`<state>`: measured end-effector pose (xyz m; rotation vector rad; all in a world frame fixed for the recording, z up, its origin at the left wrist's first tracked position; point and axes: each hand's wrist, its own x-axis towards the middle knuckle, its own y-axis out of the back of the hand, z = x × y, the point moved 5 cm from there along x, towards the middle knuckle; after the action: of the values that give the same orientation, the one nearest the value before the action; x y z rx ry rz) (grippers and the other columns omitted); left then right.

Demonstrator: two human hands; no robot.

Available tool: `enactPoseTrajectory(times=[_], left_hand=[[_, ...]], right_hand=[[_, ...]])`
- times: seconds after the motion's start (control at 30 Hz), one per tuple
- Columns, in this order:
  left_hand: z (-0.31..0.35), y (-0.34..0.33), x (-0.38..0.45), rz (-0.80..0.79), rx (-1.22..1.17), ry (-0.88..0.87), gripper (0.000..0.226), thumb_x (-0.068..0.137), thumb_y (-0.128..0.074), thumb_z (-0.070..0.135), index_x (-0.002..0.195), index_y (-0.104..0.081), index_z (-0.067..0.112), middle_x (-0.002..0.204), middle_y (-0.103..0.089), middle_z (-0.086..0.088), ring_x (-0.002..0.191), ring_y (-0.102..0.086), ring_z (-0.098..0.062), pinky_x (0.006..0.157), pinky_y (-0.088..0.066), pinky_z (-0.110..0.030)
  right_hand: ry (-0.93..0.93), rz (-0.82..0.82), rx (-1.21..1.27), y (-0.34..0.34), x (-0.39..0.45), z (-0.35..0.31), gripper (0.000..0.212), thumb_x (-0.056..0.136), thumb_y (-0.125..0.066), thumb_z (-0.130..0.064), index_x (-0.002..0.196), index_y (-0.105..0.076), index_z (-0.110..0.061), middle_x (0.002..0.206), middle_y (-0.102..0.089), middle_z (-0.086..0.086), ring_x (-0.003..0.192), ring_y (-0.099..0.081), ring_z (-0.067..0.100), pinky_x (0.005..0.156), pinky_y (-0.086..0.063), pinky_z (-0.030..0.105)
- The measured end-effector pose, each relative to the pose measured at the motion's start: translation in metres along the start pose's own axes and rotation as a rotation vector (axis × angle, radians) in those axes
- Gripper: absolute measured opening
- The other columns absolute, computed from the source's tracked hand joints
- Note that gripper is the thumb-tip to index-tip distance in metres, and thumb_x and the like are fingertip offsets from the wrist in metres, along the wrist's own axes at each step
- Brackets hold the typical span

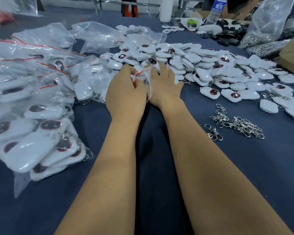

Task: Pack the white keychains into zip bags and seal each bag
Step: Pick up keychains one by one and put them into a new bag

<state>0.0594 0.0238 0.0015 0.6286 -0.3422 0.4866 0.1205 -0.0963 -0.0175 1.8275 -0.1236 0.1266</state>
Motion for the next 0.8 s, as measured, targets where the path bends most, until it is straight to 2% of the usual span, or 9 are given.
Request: enactPoseTrajectory(times=[0.17, 0.23, 0.33, 0.37, 0.43, 0.53, 0.6, 0.7, 0.8], left_hand=[[0.004, 0.003, -0.003, -0.020, 0.026, -0.015, 0.007, 0.090, -0.050, 0.023, 0.095, -0.052, 0.027, 0.092, -0.058, 0.005, 0.082, -0.049, -0.016, 0.055, -0.027, -0.023], [0.006, 0.000, -0.008, -0.049, 0.024, -0.013, 0.017, 0.090, -0.052, 0.027, 0.106, -0.058, 0.023, 0.106, -0.058, 0.000, 0.098, -0.052, -0.019, 0.063, -0.033, -0.027], [0.026, 0.009, -0.018, 0.076, -0.047, -0.142, 0.033, 0.086, -0.056, 0.023, 0.117, -0.060, 0.016, 0.123, -0.046, -0.006, 0.115, -0.042, -0.020, 0.078, -0.035, -0.022], [0.038, 0.015, -0.024, 0.134, -0.167, -0.227, 0.031, 0.083, -0.056, 0.015, 0.114, -0.061, 0.013, 0.120, -0.047, -0.007, 0.112, -0.043, -0.021, 0.083, -0.036, -0.019], [0.055, 0.018, -0.037, 0.170, -0.484, -0.317, 0.027, 0.079, -0.053, 0.003, 0.103, -0.061, 0.013, 0.110, -0.049, -0.005, 0.103, -0.049, -0.018, 0.089, -0.040, -0.022], [0.070, 0.000, -0.053, -0.065, -0.874, -0.070, 0.023, 0.082, -0.051, 0.014, 0.101, -0.056, 0.026, 0.115, -0.051, 0.002, 0.108, -0.050, -0.007, 0.093, -0.041, -0.017], [0.073, -0.019, -0.062, -0.253, -0.935, 0.093, 0.029, 0.089, -0.049, 0.020, 0.116, -0.056, 0.026, 0.127, -0.050, 0.005, 0.118, -0.048, -0.001, 0.099, -0.040, -0.017], [0.063, -0.037, -0.063, -0.373, -0.995, 0.262, 0.030, 0.101, -0.043, 0.019, 0.131, -0.047, 0.024, 0.139, -0.049, 0.000, 0.126, -0.050, -0.012, 0.106, -0.043, -0.029], [0.051, -0.048, -0.057, -0.395, -0.985, 0.339, 0.027, 0.104, -0.041, 0.025, 0.127, -0.053, 0.020, 0.126, -0.057, 0.001, 0.107, -0.058, -0.007, 0.083, -0.047, -0.017]], right_hand=[[-0.004, 0.048, 0.045, 0.009, -0.028, 0.021, 0.044, 0.098, -0.037, -0.038, 0.142, -0.043, -0.039, 0.164, -0.012, -0.002, 0.150, -0.010, 0.028, 0.113, -0.002, 0.068], [-0.036, 0.105, 0.085, 0.017, -0.040, 0.028, 0.039, 0.097, -0.039, -0.028, 0.131, -0.053, -0.038, 0.158, -0.026, -0.001, 0.147, -0.021, 0.028, 0.113, 0.000, 0.069], [-0.081, 0.209, 0.091, 0.030, -0.057, 0.032, 0.042, 0.097, -0.038, -0.017, 0.127, -0.058, -0.038, 0.157, -0.029, 0.002, 0.149, -0.016, 0.023, 0.115, 0.004, 0.063], [-0.088, 0.260, 0.110, 0.035, -0.061, 0.031, 0.042, 0.097, -0.038, -0.015, 0.127, -0.058, -0.036, 0.157, -0.030, 0.001, 0.149, -0.017, 0.021, 0.116, 0.001, 0.059], [-0.096, 0.384, 0.224, 0.047, -0.068, 0.027, 0.031, 0.096, -0.042, -0.014, 0.118, -0.061, -0.024, 0.141, -0.048, 0.004, 0.136, -0.037, 0.021, 0.115, -0.021, 0.050], [-0.132, 0.441, 0.787, 0.054, -0.078, 0.023, 0.007, 0.098, -0.047, -0.015, 0.094, -0.051, -0.011, 0.101, -0.058, 0.009, 0.093, -0.053, 0.023, 0.090, -0.045, 0.047], [-0.171, 0.376, 1.031, 0.048, -0.083, 0.024, 0.013, 0.101, -0.048, -0.015, 0.104, -0.055, -0.005, 0.101, -0.062, 0.012, 0.091, -0.057, 0.022, 0.087, -0.049, 0.042], [-0.256, 0.297, 1.301, 0.034, -0.087, 0.030, 0.016, 0.099, -0.049, -0.008, 0.105, -0.059, 0.003, 0.095, -0.064, 0.013, 0.084, -0.059, 0.020, 0.078, -0.050, 0.036], [-0.266, 0.288, 1.389, 0.031, -0.084, 0.035, 0.015, 0.097, -0.051, -0.004, 0.099, -0.062, 0.006, 0.087, -0.066, 0.016, 0.077, -0.060, 0.022, 0.073, -0.052, 0.037]])
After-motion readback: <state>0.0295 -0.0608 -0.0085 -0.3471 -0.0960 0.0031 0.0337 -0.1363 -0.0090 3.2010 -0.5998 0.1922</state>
